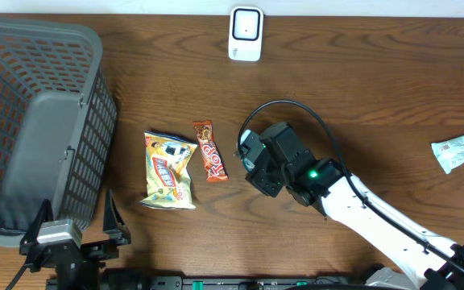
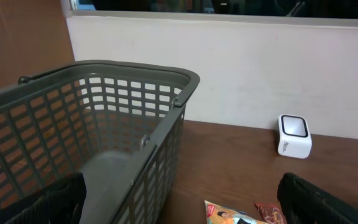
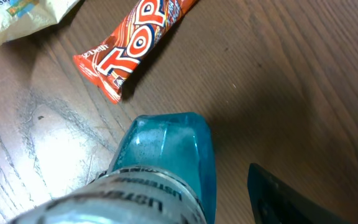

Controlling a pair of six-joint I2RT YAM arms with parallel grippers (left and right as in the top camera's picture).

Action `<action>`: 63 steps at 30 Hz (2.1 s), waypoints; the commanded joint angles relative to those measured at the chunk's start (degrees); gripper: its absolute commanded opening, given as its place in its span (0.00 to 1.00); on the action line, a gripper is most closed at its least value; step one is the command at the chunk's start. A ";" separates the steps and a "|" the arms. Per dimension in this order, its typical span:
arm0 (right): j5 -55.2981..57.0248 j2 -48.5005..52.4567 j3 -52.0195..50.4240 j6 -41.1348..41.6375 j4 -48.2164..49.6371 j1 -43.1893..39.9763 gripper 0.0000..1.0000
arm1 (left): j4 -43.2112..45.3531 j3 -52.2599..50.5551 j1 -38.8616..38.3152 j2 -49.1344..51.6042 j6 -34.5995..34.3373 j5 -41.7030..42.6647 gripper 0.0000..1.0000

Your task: Scan the item barcode

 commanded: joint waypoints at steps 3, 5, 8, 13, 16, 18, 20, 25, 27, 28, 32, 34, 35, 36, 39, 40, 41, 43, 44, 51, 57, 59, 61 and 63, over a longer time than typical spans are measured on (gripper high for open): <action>3.02 -0.87 0.04 0.24 -0.68 0.00 0.62 | 0.26 0.11 -0.22 -0.09 -0.50 -0.72 0.98; 3.02 -0.87 0.04 0.24 -0.83 -0.31 0.62 | 0.24 0.11 -0.22 -0.09 -0.50 -0.72 0.98; 2.95 -0.87 0.04 1.36 -0.79 -1.18 0.63 | 0.24 0.11 -0.22 -0.09 -0.50 -0.72 0.98; 2.21 -0.87 0.04 2.80 -0.81 -3.28 0.65 | 0.24 0.11 -0.22 -0.09 -0.50 -0.72 0.98; 0.50 -0.87 0.04 2.80 -0.79 -4.48 0.66 | 0.24 0.11 -0.22 -0.09 -0.50 -0.72 0.98; -1.03 -0.87 0.04 2.80 -0.79 -5.22 0.69 | 0.24 0.11 -0.22 -0.09 -0.50 -0.74 0.98; -2.25 -0.87 0.04 2.80 -0.79 -5.57 0.72 | 0.24 0.11 -0.22 -0.09 -0.48 -0.72 0.98; -2.89 -0.87 0.04 2.80 -0.79 -5.44 0.73 | 0.24 0.11 -0.22 -0.09 -0.48 -0.72 0.98; -2.91 -0.90 0.04 2.80 -0.79 -5.44 0.73 | 0.22 0.11 -0.22 -0.09 -0.50 -0.72 0.98; -3.17 -0.90 0.13 2.80 -0.81 -5.44 0.72 | 0.17 0.11 -0.22 -0.09 -0.50 -0.74 0.98; -8.94 -2.47 0.96 2.82 -0.96 -5.46 0.73 | 0.04 0.11 -0.22 -0.09 -0.48 -0.74 0.98; -11.80 -4.83 1.81 3.19 -1.38 -5.46 0.80 | 0.02 0.11 -0.22 -0.09 -0.50 -0.74 0.98; -12.07 -6.23 2.16 4.00 -1.60 -5.44 0.84 | 0.02 0.11 -0.22 -0.09 -0.50 -0.74 0.98; -12.04 -7.65 2.49 4.79 -2.01 -5.44 0.88 | 0.02 0.11 -0.22 -0.09 -0.48 -0.74 0.98; -11.82 -13.38 2.86 5.20 -4.22 -5.46 0.99 | 0.02 0.11 -0.22 -0.09 -0.50 -0.74 0.98; -11.72 -15.50 2.86 5.16 -5.33 -5.46 0.99 | 0.04 0.11 -0.22 -0.09 -0.50 -0.74 0.98; -11.30 -17.38 2.86 5.18 -6.43 -5.46 0.99 | 0.04 0.11 -0.22 -0.09 -0.50 -0.74 0.98; -9.16 -21.77 2.86 5.18 -9.97 -5.44 0.99 | 0.07 0.11 -0.22 -0.09 -0.50 -0.72 0.98; -8.52 -23.37 2.86 5.18 -11.63 -5.44 0.99 | 0.07 0.11 -0.22 -0.09 -0.50 -0.72 0.98; -8.26 -27.96 -4.31 9.88 -11.21 -5.44 0.99 | 0.07 0.11 -0.22 -0.09 -0.50 -0.72 0.98; -5.40 -22.03 -13.94 11.63 11.02 -5.44 0.99 | 0.04 0.11 -0.22 -0.09 -0.50 -0.72 0.98; -5.38 -20.13 -14.29 11.61 14.08 -5.44 0.99 | 0.07 0.11 -0.22 -0.09 -0.50 -0.72 0.98; -5.38 -18.12 -14.29 11.61 16.31 -5.44 0.99 | 0.07 0.11 -0.22 -0.09 -0.50 -0.72 0.98; -5.38 -15.76 -14.29 11.58 18.10 -5.46 0.99 | 0.07 0.11 -0.22 -0.09 -0.50 -0.72 0.98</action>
